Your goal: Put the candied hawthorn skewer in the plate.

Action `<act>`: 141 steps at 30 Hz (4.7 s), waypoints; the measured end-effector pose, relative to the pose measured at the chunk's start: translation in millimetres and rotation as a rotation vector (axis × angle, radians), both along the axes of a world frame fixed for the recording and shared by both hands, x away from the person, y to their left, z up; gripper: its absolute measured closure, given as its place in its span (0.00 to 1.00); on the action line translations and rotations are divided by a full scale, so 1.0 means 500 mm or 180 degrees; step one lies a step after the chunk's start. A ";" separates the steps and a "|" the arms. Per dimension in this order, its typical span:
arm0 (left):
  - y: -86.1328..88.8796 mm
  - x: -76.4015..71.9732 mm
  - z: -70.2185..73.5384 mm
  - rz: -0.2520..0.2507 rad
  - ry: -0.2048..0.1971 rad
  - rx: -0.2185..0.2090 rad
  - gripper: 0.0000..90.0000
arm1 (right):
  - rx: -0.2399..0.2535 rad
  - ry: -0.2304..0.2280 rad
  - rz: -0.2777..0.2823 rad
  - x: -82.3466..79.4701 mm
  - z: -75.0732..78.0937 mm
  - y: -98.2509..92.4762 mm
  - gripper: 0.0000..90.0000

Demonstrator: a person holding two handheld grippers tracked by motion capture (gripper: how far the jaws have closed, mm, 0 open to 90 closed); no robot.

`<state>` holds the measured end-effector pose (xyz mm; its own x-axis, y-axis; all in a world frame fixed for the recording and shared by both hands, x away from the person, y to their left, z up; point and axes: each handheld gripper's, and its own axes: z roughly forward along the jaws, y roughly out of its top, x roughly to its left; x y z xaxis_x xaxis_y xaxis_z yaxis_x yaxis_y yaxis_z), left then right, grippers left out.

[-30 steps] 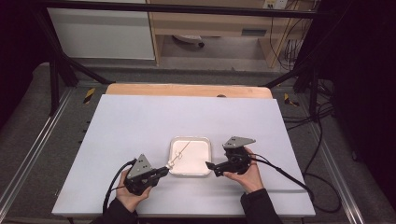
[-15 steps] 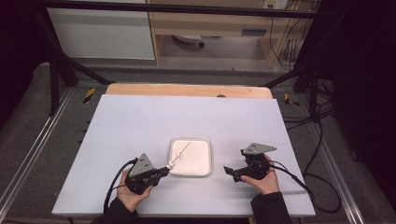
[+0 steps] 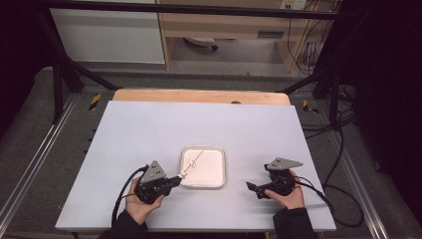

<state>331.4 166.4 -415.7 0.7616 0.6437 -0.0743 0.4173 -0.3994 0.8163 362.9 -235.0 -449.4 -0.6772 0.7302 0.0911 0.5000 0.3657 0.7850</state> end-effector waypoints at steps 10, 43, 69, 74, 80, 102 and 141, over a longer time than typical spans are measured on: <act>-0.020 0.024 0.018 0.0017 0.0078 0.0034 0.98 | 0.0009 0.0007 -0.0005 -0.003 0.001 -0.003 0.01; -0.103 0.130 0.005 0.0200 0.0485 0.0583 0.98 | 0.0040 0.0023 -0.0006 -0.005 0.000 -0.009 0.01; -0.137 0.134 -0.035 0.0205 0.0595 0.0861 0.94 | 0.0025 0.0036 0.0001 -0.006 -0.003 -0.007 0.01; -0.132 0.132 -0.029 0.0168 0.0578 0.0839 0.86 | 0.0017 0.0036 0.0003 -0.006 -0.003 -0.007 0.01; -0.120 0.123 -0.014 0.0119 0.0527 0.0815 0.75 | 0.0022 0.0033 -0.0005 -0.006 -0.003 -0.007 0.01; -0.038 0.094 0.040 -0.0070 0.0340 0.0588 0.31 | 0.0024 0.0040 -0.0007 -0.006 -0.002 -0.008 0.01; 0.183 0.042 -0.072 0.0391 0.0273 0.0262 0.11 | 0.0035 0.0102 0.0002 -0.007 -0.006 -0.004 0.01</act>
<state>352.5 257.8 -451.7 0.6700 0.7381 -0.0789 0.5337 -0.4051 0.7423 359.2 -236.9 -452.6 -0.6743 0.7285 0.1209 0.5247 0.3575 0.7726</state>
